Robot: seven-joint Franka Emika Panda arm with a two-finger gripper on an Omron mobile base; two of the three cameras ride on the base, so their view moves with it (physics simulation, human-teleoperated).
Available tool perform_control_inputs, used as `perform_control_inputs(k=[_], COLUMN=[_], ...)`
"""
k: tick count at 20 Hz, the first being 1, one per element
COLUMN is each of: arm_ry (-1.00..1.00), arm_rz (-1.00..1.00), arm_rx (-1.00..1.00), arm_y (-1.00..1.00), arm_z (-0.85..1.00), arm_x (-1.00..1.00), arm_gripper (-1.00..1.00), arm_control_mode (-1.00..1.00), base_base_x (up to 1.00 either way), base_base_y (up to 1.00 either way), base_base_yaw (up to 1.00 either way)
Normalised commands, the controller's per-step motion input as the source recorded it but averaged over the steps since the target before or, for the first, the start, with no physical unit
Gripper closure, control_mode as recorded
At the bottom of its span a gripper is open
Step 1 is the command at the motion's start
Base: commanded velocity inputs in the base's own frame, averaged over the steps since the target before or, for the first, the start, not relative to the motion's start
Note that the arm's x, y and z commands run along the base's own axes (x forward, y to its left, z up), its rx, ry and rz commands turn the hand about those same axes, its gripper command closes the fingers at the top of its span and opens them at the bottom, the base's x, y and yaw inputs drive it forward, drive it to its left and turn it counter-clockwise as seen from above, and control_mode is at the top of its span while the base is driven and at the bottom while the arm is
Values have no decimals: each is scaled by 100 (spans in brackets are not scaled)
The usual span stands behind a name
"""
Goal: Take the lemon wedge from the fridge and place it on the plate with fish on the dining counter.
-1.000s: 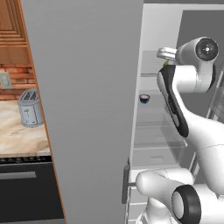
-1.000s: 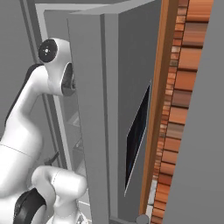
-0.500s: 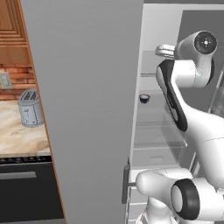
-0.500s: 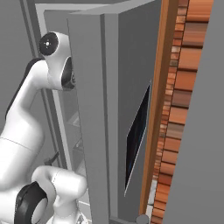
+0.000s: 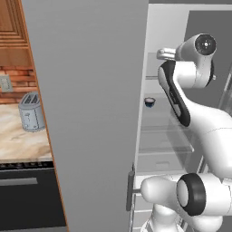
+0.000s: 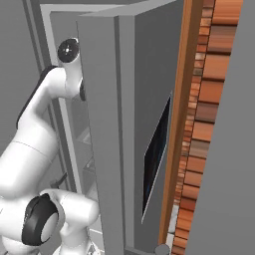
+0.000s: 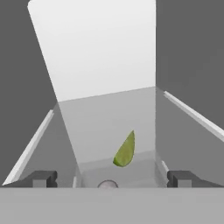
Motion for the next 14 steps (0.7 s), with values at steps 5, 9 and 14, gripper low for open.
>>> perform_control_inputs(k=[5,9,14], arm_ry=[15,15,6], arm_rz=[0,0,0], arm_rx=[3,1,1], arm_y=[-12,-19,-7], arm_z=[-3,-11,-1], arm_x=[33,7,0], arm_gripper=[-100,-100,-100], arm_control_mode=[-100,-100,-100], base_base_x=[0,0,0], base_base_y=[0,0,0], base_base_yaw=[0,0,0])
